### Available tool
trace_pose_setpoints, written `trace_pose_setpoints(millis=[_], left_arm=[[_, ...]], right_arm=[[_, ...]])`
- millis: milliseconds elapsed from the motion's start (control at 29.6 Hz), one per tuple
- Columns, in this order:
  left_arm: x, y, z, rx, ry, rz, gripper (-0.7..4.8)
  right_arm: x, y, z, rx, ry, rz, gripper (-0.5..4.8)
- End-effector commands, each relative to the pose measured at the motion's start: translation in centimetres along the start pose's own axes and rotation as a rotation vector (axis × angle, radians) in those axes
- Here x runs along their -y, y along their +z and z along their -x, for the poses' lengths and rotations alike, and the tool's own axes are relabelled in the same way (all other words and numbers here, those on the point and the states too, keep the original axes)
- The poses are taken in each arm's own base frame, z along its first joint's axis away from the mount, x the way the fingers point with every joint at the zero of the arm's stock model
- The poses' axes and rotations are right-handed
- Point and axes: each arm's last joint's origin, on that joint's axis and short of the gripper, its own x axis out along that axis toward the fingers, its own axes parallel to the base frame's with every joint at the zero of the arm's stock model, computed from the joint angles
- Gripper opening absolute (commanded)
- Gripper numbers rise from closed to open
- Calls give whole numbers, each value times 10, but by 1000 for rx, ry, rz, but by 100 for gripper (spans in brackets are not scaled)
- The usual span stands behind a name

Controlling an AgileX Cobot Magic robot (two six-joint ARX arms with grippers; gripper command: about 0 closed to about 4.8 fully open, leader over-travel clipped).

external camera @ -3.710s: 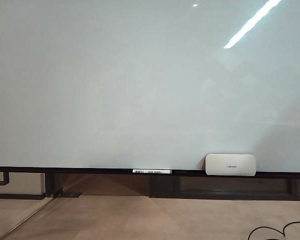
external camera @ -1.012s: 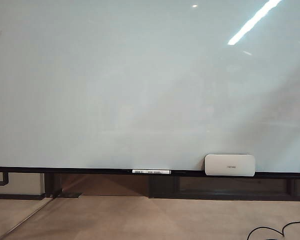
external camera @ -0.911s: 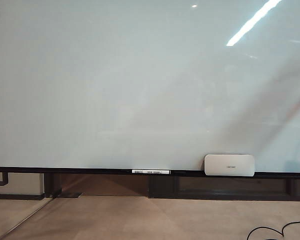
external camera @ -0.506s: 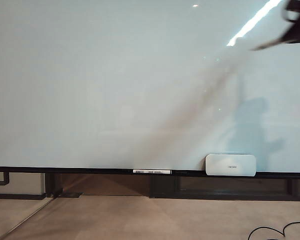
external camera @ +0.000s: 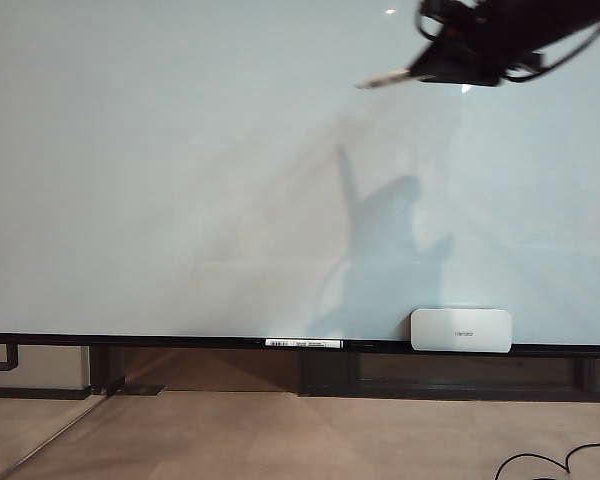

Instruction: Reach to the right to find the marker pen, pick it up, and write the number 18 on the whiteboard.

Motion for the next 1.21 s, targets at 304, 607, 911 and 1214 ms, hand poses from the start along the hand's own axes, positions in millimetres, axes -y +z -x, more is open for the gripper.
trace_pose_setpoints(millis=[304, 607, 911, 1214], left_arm=[[-6, 1, -7, -42, 136, -148, -5], [-10, 18, -20, -8, 177, -212, -5], [-11, 28, -27, -39, 181, -252, -5], [-10, 28, -27, -44, 134, -249, -5]], right_arm=[[-38, 25, -44, 153, -31, 43, -2], [-81, 24, -59, 212, -96, 75, -2], [-90, 29, -79, 205, -177, 83, -2], [-91, 48, -82, 273, -220, 123, -2]])
